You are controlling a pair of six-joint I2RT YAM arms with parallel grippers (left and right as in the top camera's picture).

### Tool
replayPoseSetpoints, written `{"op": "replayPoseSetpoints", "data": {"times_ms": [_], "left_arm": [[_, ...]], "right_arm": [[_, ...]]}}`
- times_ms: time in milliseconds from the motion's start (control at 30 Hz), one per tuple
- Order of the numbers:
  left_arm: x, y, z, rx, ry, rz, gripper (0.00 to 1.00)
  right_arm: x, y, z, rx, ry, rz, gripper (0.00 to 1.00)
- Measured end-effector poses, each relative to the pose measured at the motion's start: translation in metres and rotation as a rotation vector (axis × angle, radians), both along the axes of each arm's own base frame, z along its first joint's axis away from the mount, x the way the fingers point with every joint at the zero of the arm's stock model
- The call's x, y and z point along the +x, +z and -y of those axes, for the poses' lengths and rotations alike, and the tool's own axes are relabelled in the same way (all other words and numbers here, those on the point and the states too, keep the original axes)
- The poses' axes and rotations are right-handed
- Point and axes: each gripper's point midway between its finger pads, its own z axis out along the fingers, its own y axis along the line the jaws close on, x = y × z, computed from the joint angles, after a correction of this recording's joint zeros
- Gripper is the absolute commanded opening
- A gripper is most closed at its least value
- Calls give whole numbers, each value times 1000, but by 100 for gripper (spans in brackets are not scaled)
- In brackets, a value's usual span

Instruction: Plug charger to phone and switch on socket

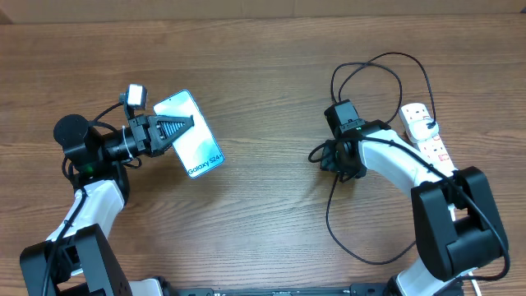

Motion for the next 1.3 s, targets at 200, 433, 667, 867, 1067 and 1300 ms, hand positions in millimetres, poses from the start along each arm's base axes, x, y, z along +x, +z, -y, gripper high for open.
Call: {"op": "replayPoseSetpoints", "data": {"times_ms": [200, 433, 667, 867, 1067, 1300], "left_arm": [[0, 0, 0, -1, 0, -3, 4], [0, 0, 0, -1, 0, -3, 4], [0, 0, 0, -1, 0, -4, 4], [0, 0, 0, -2, 0, -6, 4], [1, 5, 2, 9, 1, 29, 4], [0, 19, 43, 20, -53, 131, 4]], "right_arm": [[-6, -1, -3, 28, 4, -13, 51], [-18, -2, -6, 52, 2, -61, 4], [-15, 0, -32, 203, 44, -65, 4], [-48, 25, -88, 553, 240, -185, 4], [-85, 142, -123, 888, 516, -29, 4], [-128, 202, -152, 1066, 747, 55, 4]]}}
